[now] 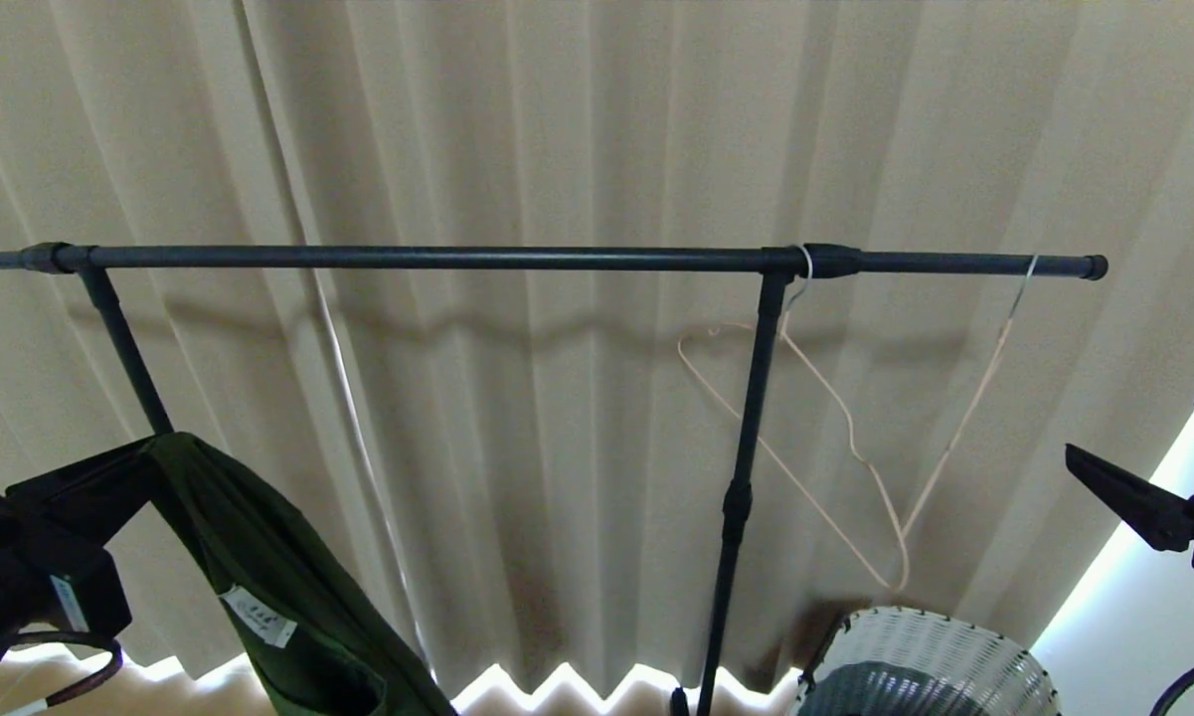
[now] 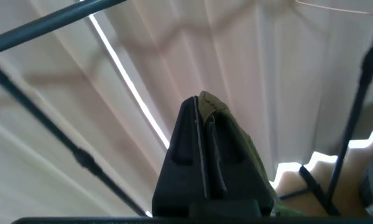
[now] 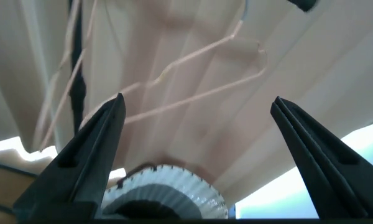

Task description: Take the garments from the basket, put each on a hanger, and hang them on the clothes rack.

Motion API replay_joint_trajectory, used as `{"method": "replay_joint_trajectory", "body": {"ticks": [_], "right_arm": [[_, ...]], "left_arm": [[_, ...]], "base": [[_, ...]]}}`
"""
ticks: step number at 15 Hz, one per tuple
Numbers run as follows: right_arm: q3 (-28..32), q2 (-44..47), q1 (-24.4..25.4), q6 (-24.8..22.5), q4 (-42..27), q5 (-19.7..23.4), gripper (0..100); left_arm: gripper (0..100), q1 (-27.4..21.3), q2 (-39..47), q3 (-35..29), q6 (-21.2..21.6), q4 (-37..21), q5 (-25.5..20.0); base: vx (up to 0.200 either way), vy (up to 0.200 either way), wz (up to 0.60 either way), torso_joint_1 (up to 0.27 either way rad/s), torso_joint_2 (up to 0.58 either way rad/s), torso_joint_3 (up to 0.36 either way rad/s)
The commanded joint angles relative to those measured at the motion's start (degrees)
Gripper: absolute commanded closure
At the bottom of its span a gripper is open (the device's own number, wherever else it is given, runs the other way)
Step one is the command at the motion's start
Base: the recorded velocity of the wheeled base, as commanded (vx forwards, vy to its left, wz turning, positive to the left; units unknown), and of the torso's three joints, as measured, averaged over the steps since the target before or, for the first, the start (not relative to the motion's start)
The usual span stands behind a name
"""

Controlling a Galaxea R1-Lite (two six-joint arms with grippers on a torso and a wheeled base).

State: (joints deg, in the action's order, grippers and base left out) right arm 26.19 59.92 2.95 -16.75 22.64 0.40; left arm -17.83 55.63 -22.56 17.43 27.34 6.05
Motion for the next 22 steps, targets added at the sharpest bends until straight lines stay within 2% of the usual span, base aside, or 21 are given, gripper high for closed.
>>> {"method": "replay_joint_trajectory", "body": {"ticks": [1, 5, 8, 12, 13, 14, 18, 22], "right_arm": [[0.0, 0.4, 0.0, 0.8, 0.0, 0.0, 0], [1.0, 2.3, 0.0, 4.2, 0.1, -0.3, 0], [1.8, 5.2, 0.0, 4.2, 0.1, -0.5, 0], [9.1, 17.0, 0.0, 4.3, 0.1, -0.6, 0], [9.1, 17.0, 0.0, 4.3, 0.1, -0.6, 0], [12.5, 22.7, 0.0, 4.3, 0.1, -2.1, 0], [18.8, 31.0, 0.5, 7.4, -0.4, -8.8, 0], [19.8, 33.3, 0.6, 7.7, 0.0, -10.3, 0]], "left_arm": [[100, 0.0, 0.0, 0.2, 0.0, 0.1, 0.0], [100, -0.1, 0.0, 1.0, -0.1, 0.2, 0.0], [100, -0.1, 0.1, 1.6, -0.5, 0.0, 0.0], [100, -0.1, -2.0, 5.6, -1.0, 0.3, 0.0], [100, -0.1, -2.0, 5.6, -1.0, 0.3, 0.0], [100, -0.1, -4.1, 6.6, -4.0, 0.3, 0.0], [100, -0.2, -8.2, 5.9, -4.1, 0.0, -4.5], [100, -0.1, -7.5, 5.8, -4.2, 0.1, -4.5]], "base": [[0.0, 0.0, 0.0, 0.0, 0.0, 0.0], [0.0, 0.0, 0.0, 0.0, 0.0, 0.0], [0.0, 0.0, 0.0, 0.0, 0.0, 0.0], [0.0, 0.0, 0.0, 0.0, 0.0, 0.0], [0.0, 0.0, 0.0, 0.0, 0.0, 0.0], [0.0, 0.0, 0.0, 0.0, 0.0, 0.0], [0.0, 0.0, 0.0, 0.0, 0.0, 0.0], [0.0, 0.0, 0.0, 0.0, 0.0, 0.0]]}}
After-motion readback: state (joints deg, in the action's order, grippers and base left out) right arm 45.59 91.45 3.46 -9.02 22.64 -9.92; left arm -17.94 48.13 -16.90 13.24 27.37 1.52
